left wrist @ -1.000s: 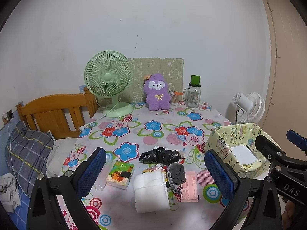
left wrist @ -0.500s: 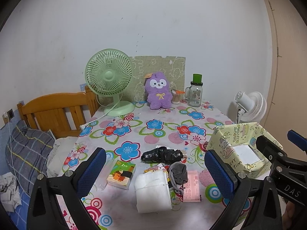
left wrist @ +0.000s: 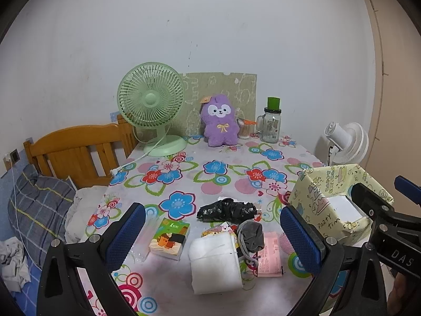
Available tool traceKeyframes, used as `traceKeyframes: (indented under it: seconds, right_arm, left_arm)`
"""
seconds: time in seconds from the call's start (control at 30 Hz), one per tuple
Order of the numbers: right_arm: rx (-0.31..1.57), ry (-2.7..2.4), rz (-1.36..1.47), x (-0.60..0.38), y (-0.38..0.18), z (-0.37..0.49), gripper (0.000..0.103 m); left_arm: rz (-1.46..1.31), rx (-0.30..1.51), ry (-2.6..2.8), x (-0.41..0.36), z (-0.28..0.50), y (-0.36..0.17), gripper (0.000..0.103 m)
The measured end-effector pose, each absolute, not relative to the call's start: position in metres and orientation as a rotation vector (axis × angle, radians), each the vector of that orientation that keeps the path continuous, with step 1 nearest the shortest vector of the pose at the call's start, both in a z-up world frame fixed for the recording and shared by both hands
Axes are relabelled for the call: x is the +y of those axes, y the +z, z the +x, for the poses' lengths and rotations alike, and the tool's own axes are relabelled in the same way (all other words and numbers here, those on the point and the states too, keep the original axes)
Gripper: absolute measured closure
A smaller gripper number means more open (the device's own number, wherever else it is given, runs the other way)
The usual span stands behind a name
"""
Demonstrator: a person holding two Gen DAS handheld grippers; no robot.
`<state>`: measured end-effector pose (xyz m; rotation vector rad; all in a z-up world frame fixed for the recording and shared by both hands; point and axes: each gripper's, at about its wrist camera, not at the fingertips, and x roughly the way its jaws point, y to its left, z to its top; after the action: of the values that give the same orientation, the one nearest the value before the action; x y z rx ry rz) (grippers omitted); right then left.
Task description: Organize soft objects
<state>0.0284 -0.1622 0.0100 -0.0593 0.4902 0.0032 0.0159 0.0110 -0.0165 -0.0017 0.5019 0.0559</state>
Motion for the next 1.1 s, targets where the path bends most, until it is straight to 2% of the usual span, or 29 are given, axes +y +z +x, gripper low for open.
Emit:
traceKeyframes:
  seconds: [0.33, 0.47, 1.1]
  right_arm:
    - [0.512, 0.014, -0.065, -0.152, 0.002, 0.039, 0.002]
    - [0.529, 0.029, -0.076, -0.144, -0.003, 0.045, 0.006]
    - [0.638, 0.086, -0.104, -0.099, -0.042, 0.068, 0.012]
  left_arm:
    - [-0.006, 0.537, 0.066, 0.021, 0.025, -0.028, 0.002]
    - [-0.010, 0.563, 0.067, 0.027, 0.031, -0.035, 0.003]
    - [-0.044, 0.713, 0.016, 0.041, 0.052, -0.082, 0.004]
